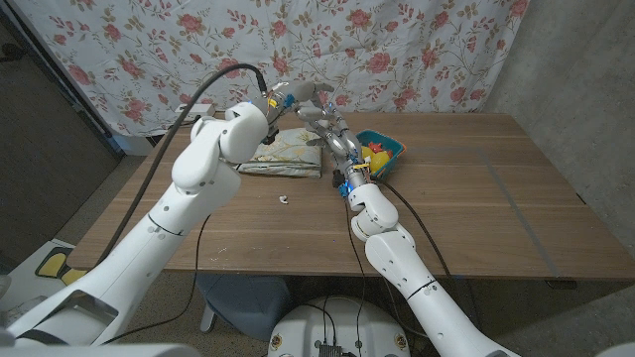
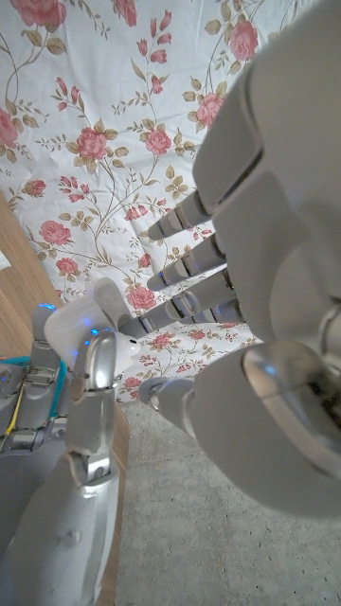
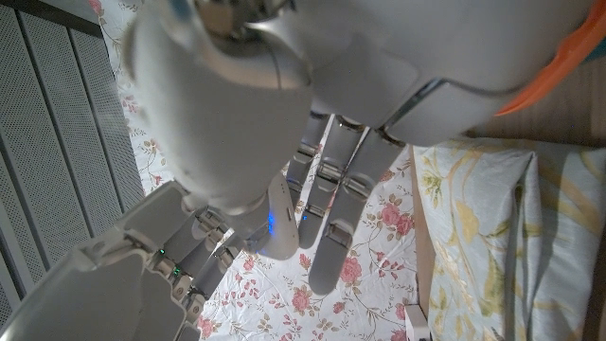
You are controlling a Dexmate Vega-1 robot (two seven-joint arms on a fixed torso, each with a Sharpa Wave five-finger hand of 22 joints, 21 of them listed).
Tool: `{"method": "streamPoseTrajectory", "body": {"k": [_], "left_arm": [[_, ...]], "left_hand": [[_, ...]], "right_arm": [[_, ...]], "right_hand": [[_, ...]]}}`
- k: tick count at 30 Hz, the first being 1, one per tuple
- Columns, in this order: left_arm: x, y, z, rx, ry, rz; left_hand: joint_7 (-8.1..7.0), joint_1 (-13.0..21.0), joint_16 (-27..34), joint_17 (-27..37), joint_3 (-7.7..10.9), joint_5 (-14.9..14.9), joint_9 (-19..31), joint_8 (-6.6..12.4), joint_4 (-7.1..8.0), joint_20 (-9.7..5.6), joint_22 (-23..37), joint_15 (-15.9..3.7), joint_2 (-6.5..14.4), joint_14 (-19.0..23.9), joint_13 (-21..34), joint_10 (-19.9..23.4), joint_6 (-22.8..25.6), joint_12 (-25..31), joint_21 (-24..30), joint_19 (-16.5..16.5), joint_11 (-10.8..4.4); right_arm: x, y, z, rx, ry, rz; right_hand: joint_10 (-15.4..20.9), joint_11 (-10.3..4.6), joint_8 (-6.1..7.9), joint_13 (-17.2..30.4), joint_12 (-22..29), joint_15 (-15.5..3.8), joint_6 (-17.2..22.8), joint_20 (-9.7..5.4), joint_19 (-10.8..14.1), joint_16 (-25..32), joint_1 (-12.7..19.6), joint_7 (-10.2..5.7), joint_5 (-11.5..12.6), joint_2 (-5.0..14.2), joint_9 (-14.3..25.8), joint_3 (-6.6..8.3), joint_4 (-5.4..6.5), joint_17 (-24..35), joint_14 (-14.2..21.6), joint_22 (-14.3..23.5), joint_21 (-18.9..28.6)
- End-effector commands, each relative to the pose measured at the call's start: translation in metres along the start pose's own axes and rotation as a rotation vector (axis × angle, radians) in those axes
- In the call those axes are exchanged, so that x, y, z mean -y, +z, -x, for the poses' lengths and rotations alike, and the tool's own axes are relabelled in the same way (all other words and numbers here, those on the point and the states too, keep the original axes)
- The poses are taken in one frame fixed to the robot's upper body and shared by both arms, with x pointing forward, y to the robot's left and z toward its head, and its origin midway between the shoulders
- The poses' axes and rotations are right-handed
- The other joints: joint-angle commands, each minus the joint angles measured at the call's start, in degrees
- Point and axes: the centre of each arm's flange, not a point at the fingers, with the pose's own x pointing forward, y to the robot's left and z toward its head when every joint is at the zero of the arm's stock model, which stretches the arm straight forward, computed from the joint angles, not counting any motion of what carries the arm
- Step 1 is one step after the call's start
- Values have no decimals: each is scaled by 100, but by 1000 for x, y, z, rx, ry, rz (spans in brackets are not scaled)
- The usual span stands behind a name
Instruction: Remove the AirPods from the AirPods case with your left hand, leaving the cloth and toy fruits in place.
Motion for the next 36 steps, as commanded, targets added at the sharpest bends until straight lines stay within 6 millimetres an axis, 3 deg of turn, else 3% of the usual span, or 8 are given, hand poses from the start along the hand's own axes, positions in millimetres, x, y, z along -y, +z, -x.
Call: {"method": "streamPoseTrajectory", "body": {"k": [1, 11, 27, 36], "left_arm": [[2, 2, 0, -15, 25, -61], [3, 3, -2, -11, 21, -83], [4, 4, -3, -6, 45, -75], [5, 5, -2, -7, 77, -82]], "left_hand": [[-51, 123, 36, -2, 61, 12, 25, 28, 7, -8, 6, -51, -34, 63, 34, 55, 14, 42, 16, 63, -66], [-86, 260, 45, 4, 80, -10, 26, 35, 5, -30, 4, -85, -111, 106, 72, 92, 41, 55, 13, 90, -114], [-122, 924, 44, 29, 294, 34, 32, 29, 10, -3, 1, -141, -97, 173, 211, 161, 52, 105, -9, 123, -143], [-113, 1085, 140, 115, 243, 24, 34, 52, 76, -42, -1, -232, -48, 360, 374, 389, 172, 322, 5, 213, -146]], "right_arm": [[-2, 3, -1, 11, 2, 31], [-1, 3, -2, 12, -5, 29], [1, 2, -2, 11, -6, 28], [1, 3, -2, 17, -7, 36]], "right_hand": [[600, -521, 10, 24, 50, -1066, -36, -717, -885, -5, 51, -15, 38, -12, 19, -1, -6, 17, 480, 3, 57], [602, -521, 11, 24, 48, -1065, -42, -717, -888, -3, 54, -22, 38, -14, 19, -2, -7, 19, 487, 4, 75], [601, -523, 19, 21, 39, -1065, -35, -715, -904, -2, 55, -23, 38, -21, 18, -5, -7, 22, 496, 3, 105], [605, -524, 21, 22, 38, -1065, -34, -715, -910, -3, 56, -19, 38, -23, 18, -6, -7, 22, 498, 3, 118]]}}
